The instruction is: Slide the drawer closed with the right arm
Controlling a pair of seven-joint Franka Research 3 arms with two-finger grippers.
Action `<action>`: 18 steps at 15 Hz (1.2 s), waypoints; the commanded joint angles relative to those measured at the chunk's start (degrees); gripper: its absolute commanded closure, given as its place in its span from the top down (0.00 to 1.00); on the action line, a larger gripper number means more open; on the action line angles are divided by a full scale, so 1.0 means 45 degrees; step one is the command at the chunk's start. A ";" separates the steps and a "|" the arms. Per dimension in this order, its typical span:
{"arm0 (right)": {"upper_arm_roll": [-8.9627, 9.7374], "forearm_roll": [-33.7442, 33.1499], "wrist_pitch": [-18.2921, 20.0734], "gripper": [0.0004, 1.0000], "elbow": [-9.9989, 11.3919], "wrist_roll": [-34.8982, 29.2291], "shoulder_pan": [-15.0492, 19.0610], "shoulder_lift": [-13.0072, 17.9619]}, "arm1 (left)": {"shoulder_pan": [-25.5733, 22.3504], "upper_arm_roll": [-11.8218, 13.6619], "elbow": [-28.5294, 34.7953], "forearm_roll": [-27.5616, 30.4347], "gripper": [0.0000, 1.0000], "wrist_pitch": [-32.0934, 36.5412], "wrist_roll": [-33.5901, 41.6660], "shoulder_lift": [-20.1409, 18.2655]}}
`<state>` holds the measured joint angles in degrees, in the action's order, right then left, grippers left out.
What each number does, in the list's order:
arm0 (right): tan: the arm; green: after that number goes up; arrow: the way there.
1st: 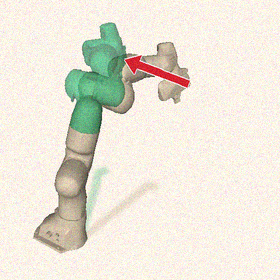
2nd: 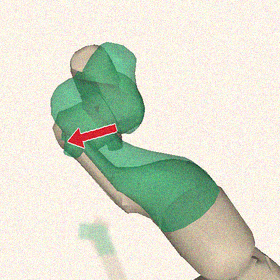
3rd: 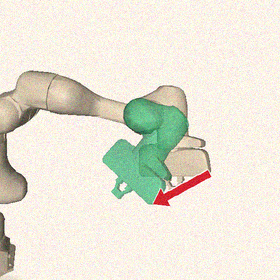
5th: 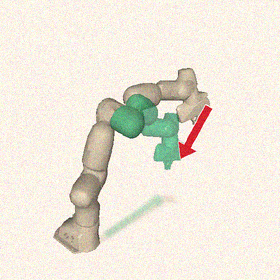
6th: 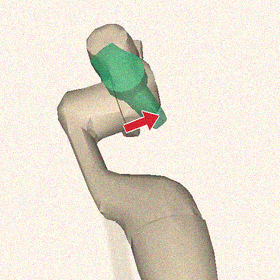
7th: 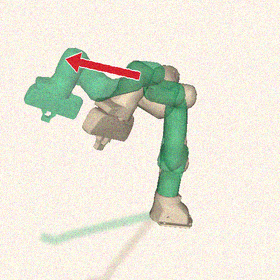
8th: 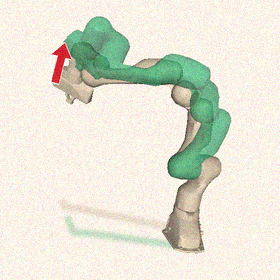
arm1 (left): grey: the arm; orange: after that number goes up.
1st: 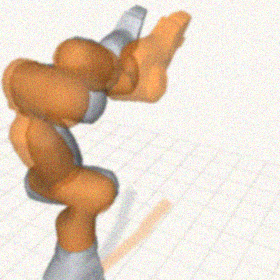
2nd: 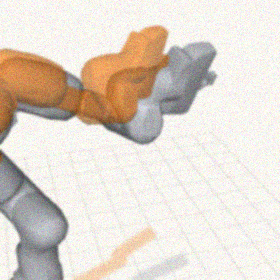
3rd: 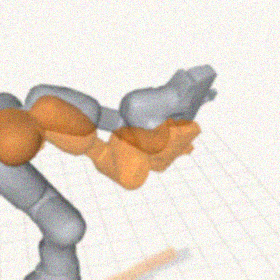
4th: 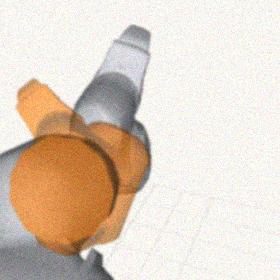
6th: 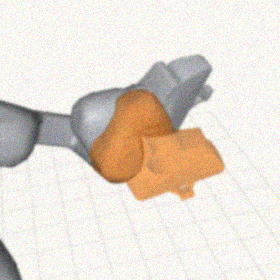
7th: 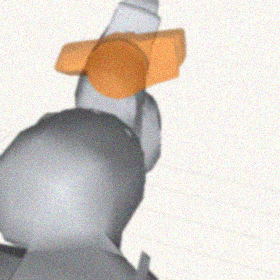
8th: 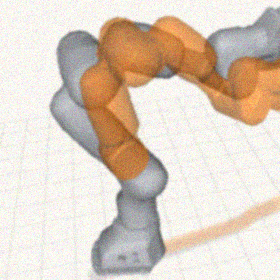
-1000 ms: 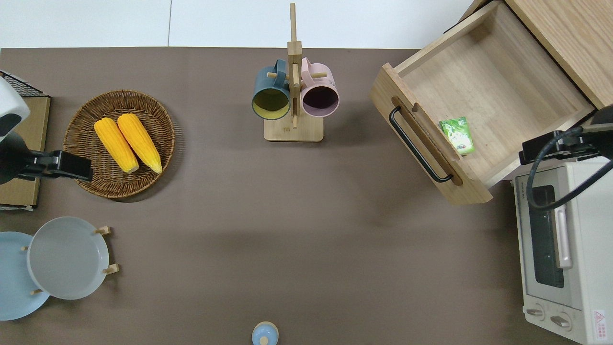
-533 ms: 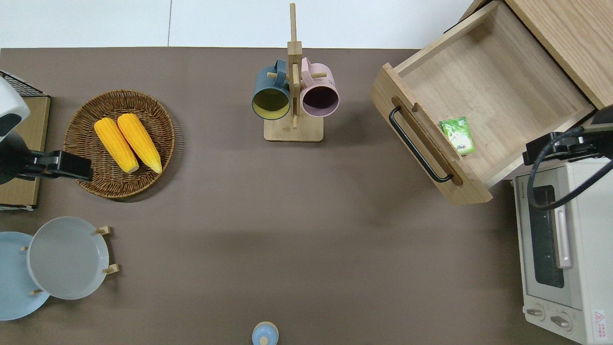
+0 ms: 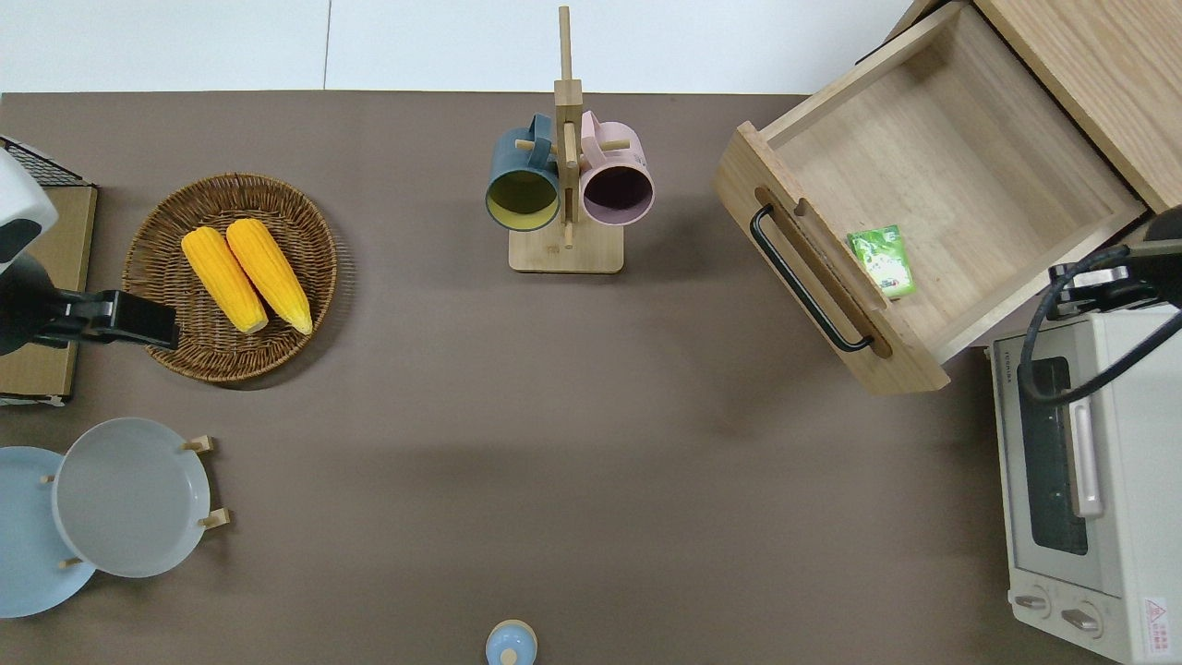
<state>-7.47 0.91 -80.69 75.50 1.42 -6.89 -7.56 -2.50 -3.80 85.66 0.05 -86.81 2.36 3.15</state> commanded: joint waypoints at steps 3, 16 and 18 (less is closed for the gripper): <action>0.0021 0.0228 0.0761 0.00 0.0058 0.0037 0.0028 0.0294 | 0.0087 0.0004 -0.0129 -0.0226 0.99 0.0228 -0.0133 -0.0056; 0.0391 0.0188 0.0997 0.00 -0.0001 -0.6090 -0.2822 0.0626 | 0.0087 0.0004 -0.0129 -0.0226 0.99 0.0228 -0.0133 -0.0056; 0.0430 0.0208 0.0919 0.00 -0.0001 -0.6952 -0.3233 0.0568 | 0.0087 0.0004 -0.0129 -0.0226 0.99 0.0228 -0.0133 -0.0056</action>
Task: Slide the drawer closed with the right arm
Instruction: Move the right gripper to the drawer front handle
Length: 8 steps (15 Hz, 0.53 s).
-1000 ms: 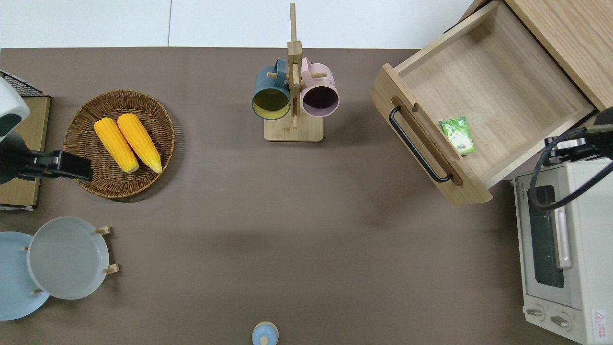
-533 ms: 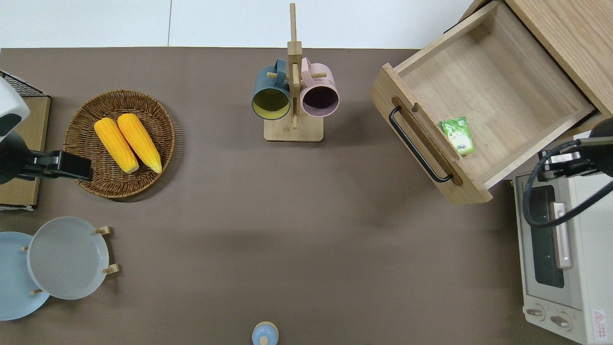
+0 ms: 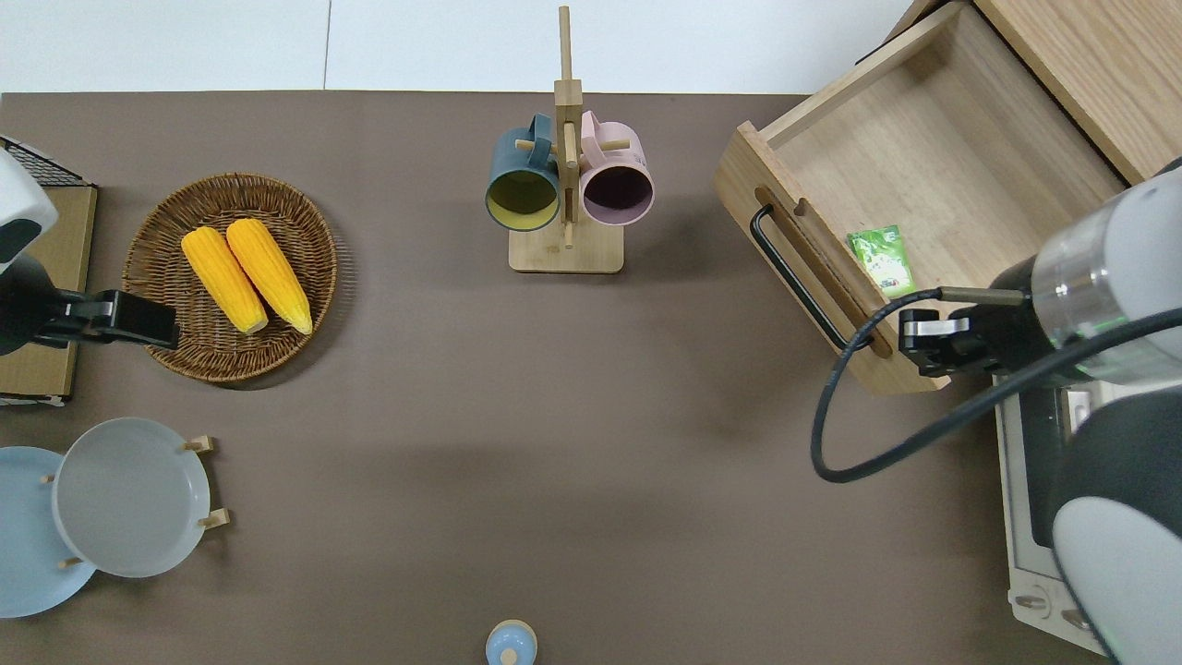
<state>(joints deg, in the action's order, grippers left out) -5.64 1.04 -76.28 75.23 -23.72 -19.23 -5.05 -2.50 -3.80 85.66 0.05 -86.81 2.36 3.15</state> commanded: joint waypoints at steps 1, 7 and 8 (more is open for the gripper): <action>0.0023 0.0179 -0.0196 0.00 0.0059 -0.1931 -0.0822 -0.0029 | 0.0087 0.0004 -0.0129 -0.0226 0.99 0.0228 -0.0133 -0.0056; 0.0081 0.0218 -0.1387 0.00 0.0079 -0.4825 -0.2075 -0.0556 | 0.0087 0.0004 -0.0110 -0.0226 0.99 0.0228 -0.0133 -0.0056; 0.0081 0.0238 -0.1563 0.00 0.0098 -0.5060 -0.2153 -0.0596 | 0.0087 0.0004 -0.0110 -0.0226 0.99 0.0228 -0.0133 -0.0056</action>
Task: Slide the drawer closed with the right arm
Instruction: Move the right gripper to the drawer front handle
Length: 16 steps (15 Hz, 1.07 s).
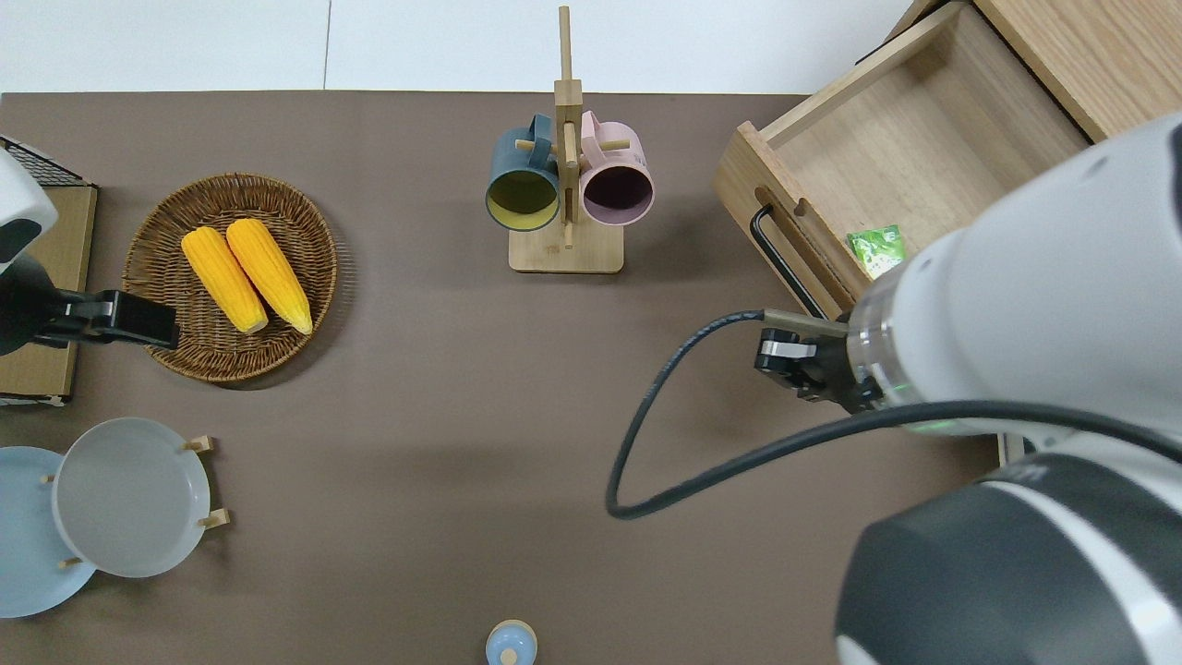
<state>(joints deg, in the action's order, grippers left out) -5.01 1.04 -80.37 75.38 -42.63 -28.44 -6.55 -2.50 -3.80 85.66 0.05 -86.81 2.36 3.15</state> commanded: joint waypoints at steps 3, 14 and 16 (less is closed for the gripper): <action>-0.0077 0.0256 -0.0791 0.00 0.0086 -0.1421 -0.0105 -0.0673 | 0.0086 0.0004 -0.0110 -0.0226 0.99 0.0228 -0.0133 -0.0056; -0.0214 0.0686 -0.2900 0.00 0.1726 -0.3610 0.0596 -0.1649 | 0.0086 0.0004 -0.0110 -0.0226 0.99 0.0228 -0.0133 -0.0036; -0.0214 0.0900 -0.2901 0.00 0.1765 -0.4194 0.0889 -0.1845 | 0.0086 0.0004 -0.0129 -0.0226 0.99 0.0228 -0.0133 -0.0056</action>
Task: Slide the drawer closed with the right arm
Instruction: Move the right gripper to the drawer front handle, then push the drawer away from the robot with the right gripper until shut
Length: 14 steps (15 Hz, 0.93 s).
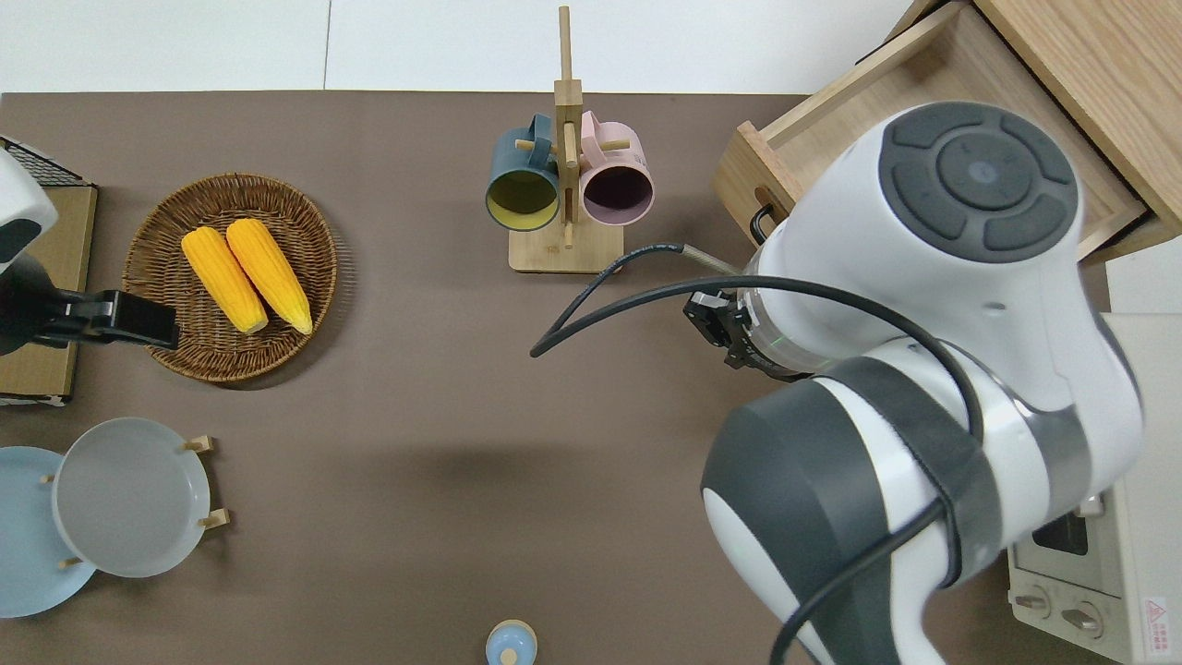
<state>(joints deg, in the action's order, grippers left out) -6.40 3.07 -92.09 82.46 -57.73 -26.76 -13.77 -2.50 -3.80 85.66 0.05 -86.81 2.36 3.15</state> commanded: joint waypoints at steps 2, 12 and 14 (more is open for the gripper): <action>0.0093 0.0509 -0.0374 0.00 0.0211 -0.1815 0.0459 -0.0453 | 0.0087 0.0004 -0.0110 -0.0226 0.99 0.0228 -0.0133 -0.0056; 0.0054 0.0275 -0.1682 0.00 0.0776 -0.2738 0.0361 -0.0845 | 0.0087 0.0004 -0.0109 -0.0226 0.99 0.0228 -0.0133 -0.0056; 0.0054 0.0256 -0.1936 0.00 0.0777 -0.2718 0.0516 -0.0903 | 0.0087 0.0004 -0.0109 -0.0226 0.99 0.0228 -0.0133 -0.0056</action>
<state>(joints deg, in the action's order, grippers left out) -6.48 3.60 -98.27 84.66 -69.14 -25.59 -18.01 -2.50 -3.80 85.66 0.05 -86.81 2.36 3.15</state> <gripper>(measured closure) 0.991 0.004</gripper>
